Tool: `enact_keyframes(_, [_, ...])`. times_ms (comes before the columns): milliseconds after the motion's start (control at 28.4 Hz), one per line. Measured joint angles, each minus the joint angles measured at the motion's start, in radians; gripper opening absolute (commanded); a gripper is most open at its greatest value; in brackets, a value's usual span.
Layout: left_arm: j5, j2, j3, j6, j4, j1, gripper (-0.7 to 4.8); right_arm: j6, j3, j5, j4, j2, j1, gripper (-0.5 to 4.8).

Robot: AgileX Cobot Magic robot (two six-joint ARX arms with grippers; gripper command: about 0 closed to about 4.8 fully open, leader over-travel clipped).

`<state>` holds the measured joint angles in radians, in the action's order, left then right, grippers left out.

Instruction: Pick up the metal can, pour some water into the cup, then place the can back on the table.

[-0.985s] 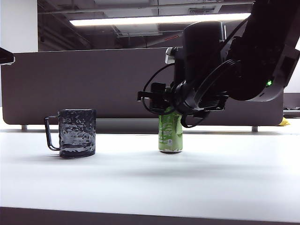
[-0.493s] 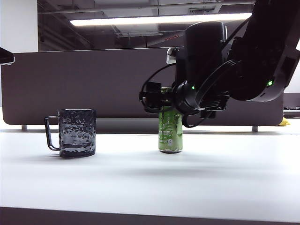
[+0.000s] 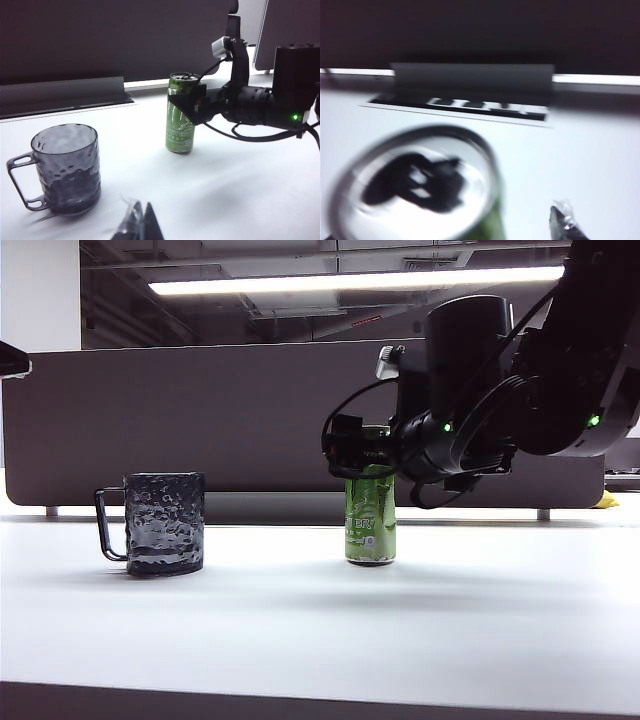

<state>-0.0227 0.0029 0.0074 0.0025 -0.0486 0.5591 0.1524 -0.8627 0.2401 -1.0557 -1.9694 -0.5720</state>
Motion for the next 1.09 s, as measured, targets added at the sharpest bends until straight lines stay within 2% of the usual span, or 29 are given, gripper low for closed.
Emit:
enact_keyframes(70, [0.000, 0.000, 0.000, 0.000, 0.000, 0.000, -0.05, 0.000, -0.020, -0.034, 0.003, 0.000, -0.003, 4.77])
enact_keyframes(352, [0.000, 0.000, 0.000, 0.000, 0.000, 0.000, -0.05, -0.001, -0.043, -0.034, 0.045, 0.000, -0.005, 4.70])
enact_keyframes(493, [0.000, 0.000, 0.000, 0.000, 0.000, 0.000, -0.05, 0.000, -0.043, -0.034, 0.050, 0.000, -0.004, 3.98])
enact_keyframes(563, [0.000, 0.000, 0.000, 0.000, 0.000, 0.000, -0.05, -0.001, -0.043, -0.034, 0.053, 0.000, -0.005, 3.94])
enact_keyframes(668, [0.000, 0.000, 0.000, 0.000, 0.000, 0.000, -0.05, 0.000, -0.043, -0.034, 0.054, 0.000, -0.005, 3.35])
enact_keyframes(774, [0.000, 0.000, 0.000, 0.000, 0.000, 0.000, -0.05, 0.000, -0.044, -0.034, 0.072, 0.000, -0.004, 3.29])
enact_keyframes(880, [0.000, 0.000, 0.000, 0.000, 0.000, 0.000, -0.05, 0.000, -0.045, -0.035, 0.080, 0.000, -0.005, 2.52])
enact_keyframes(1091, [0.000, 0.000, 0.000, 0.000, 0.000, 0.000, -0.05, -0.002, -0.047, -0.035, 0.083, 0.000, -0.004, 2.50])
